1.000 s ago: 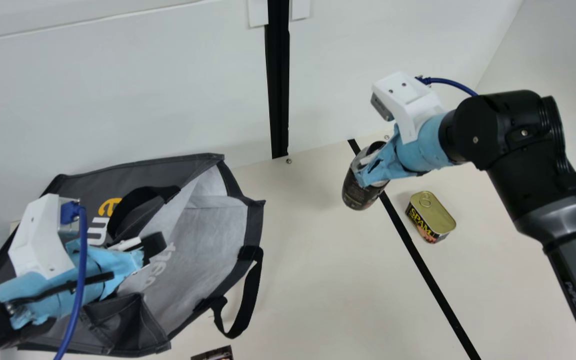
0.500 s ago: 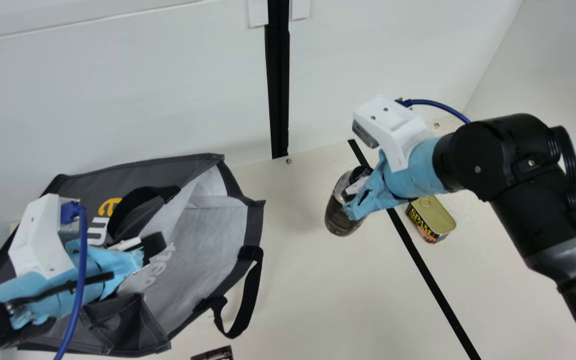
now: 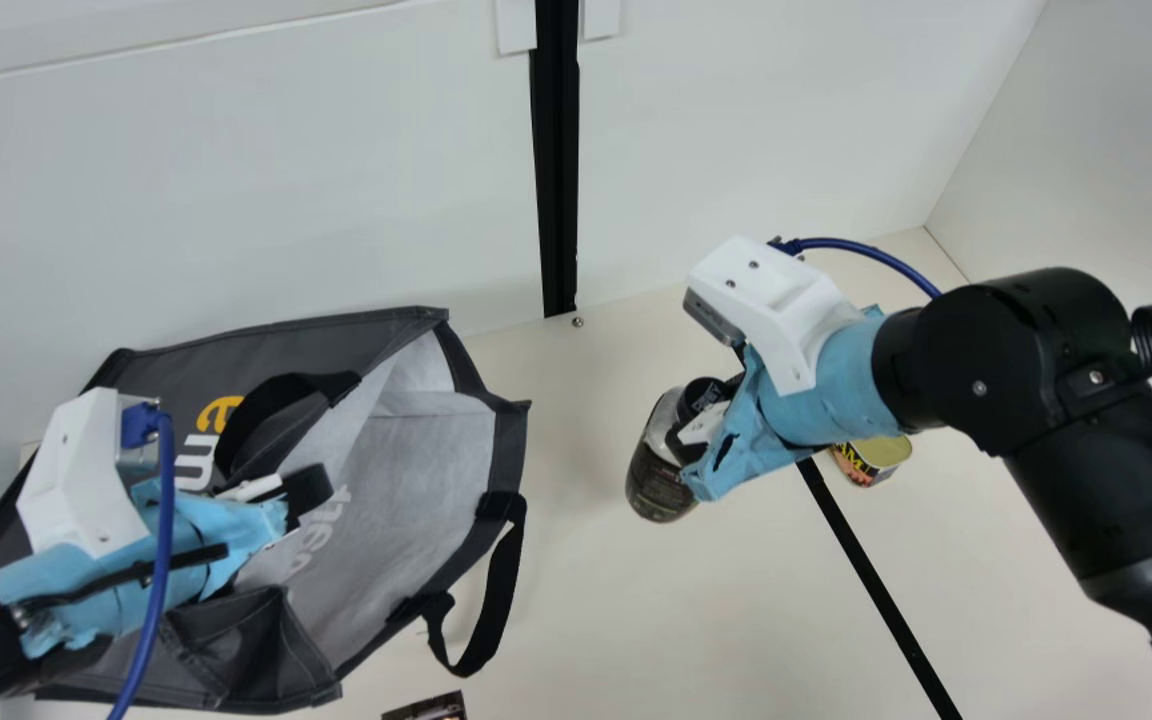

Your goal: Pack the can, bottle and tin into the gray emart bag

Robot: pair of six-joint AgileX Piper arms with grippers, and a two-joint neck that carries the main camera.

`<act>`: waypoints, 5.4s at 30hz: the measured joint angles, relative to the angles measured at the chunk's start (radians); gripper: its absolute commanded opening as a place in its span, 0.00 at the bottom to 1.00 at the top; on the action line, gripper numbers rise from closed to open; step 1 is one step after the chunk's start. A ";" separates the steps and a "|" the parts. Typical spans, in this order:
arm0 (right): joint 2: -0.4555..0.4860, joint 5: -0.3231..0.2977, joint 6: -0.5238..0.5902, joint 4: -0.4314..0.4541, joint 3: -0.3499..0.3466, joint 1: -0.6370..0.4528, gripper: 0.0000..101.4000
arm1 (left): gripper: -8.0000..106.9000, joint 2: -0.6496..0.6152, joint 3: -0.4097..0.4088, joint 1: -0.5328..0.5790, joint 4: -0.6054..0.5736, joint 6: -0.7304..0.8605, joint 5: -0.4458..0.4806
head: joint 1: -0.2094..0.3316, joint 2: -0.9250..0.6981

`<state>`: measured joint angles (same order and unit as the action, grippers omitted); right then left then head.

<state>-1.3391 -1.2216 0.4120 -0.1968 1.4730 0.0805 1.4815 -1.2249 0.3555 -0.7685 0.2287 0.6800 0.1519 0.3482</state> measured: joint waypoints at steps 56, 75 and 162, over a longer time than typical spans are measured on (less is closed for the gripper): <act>0.091 0.001 0.084 -0.418 0.049 -0.011 0.00 | 0.16 0.000 0.000 0.000 0.000 0.000 0.000 | 0.000 0.000; 0.061 0.163 0.164 -0.551 -0.059 0.080 0.00 | 0.16 0.000 0.000 0.000 0.000 0.000 0.000 | 0.000 0.000; -0.475 0.584 0.932 -1.067 -0.131 0.301 0.00 | 0.16 0.000 0.000 0.000 0.000 0.000 0.000 | 0.000 0.000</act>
<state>-1.8142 -0.6377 1.3442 -1.2634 1.3422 0.3810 1.4815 -1.2249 0.3555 -0.7685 0.2287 0.6800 0.1519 0.3482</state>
